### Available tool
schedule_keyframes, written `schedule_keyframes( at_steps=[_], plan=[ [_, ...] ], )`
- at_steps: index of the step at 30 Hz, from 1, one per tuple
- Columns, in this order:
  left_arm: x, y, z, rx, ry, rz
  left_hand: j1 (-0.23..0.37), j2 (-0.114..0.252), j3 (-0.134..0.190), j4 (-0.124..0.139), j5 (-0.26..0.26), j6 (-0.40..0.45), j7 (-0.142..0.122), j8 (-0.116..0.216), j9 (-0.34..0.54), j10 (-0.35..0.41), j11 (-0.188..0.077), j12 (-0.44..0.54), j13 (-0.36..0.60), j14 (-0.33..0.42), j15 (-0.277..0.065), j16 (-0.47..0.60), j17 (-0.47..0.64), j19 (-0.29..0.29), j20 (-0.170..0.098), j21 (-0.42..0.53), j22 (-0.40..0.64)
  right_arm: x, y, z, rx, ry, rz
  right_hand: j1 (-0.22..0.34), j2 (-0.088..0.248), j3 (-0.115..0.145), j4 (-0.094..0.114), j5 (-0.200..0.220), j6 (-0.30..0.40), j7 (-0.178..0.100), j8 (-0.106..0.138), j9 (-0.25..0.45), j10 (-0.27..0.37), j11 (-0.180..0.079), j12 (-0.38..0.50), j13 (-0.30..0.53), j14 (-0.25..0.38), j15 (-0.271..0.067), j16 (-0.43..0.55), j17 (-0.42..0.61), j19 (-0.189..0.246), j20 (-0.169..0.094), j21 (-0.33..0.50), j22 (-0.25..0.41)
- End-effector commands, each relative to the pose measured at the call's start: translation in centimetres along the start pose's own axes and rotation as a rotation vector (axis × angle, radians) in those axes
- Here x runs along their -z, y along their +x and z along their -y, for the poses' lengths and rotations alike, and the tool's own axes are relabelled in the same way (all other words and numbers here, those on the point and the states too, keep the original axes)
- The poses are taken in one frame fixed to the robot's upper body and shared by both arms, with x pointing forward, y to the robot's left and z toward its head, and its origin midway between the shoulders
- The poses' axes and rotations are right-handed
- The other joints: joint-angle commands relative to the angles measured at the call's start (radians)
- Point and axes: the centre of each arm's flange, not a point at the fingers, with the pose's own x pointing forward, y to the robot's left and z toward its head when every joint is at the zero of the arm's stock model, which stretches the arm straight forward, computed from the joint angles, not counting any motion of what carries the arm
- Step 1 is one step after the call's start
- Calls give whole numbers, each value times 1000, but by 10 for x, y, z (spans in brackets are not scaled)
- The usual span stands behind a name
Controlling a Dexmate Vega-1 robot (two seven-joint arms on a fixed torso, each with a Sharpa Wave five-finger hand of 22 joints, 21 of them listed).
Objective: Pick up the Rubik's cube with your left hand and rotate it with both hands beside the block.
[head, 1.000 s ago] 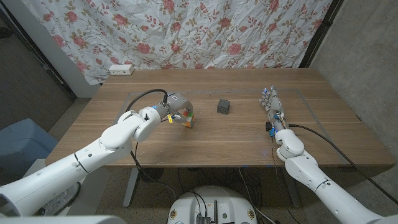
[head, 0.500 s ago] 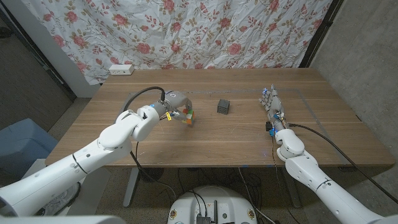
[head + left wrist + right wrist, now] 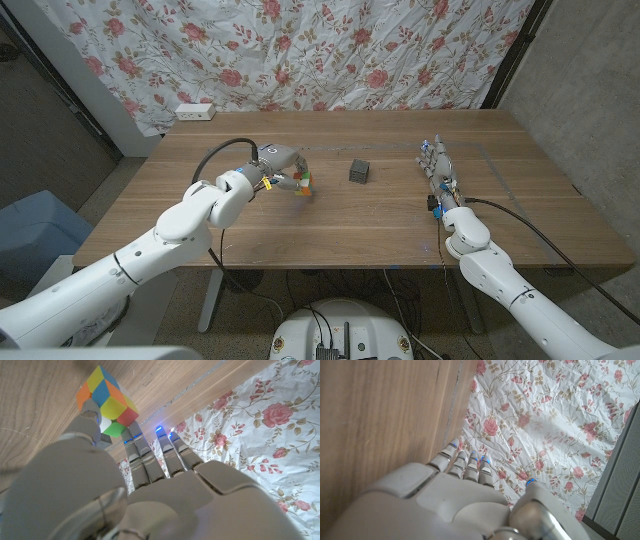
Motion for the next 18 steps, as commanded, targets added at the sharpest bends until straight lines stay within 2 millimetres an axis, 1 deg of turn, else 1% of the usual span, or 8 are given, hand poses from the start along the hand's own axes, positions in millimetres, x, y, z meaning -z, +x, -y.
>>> schedule_keyframes(
  at_steps=[1, 13, 18],
  plan=[
    [3, -4, 7, -44, -152, -43, 12, 23, -6, 0, 4, 46, 25, 20, 5, 34, -25, 4, 12, 12, -148, 5, 2, 10, 2, 6, 1, -3, -2, -3, -11, -8, 2, -6, 5, 7, 1, 5, 8, -4, 3, 3, 5, 3, 3, -1, 5, 6, 7, 1, 4, 8, 6, 2],
    [4, -5, 13, -93, -304, -93, 15, 28, -12, -1, 5, 51, 38, 19, 5, 47, -24, 5, 16, 23, -147, 10, 2, 14, 6, 6, 2, -7, 0, -5, -26, -16, 6, -10, 4, 9, 0, 5, 9, -4, 3, 3, 4, 3, 2, -1, 4, 8, 7, 0, 5, 11, 6, 2],
    [5, -4, 17, -117, -376, -113, 15, 29, -15, -1, 6, 43, 35, 15, 6, 51, -24, 4, 19, 27, -147, 12, 2, 15, 7, 5, 2, -8, 1, -5, -30, -19, 12, -11, 4, 11, 0, 5, 9, -5, 3, 3, 6, 4, 3, -1, 4, 9, 7, -1, 4, 12, 6, 2]
  ],
)
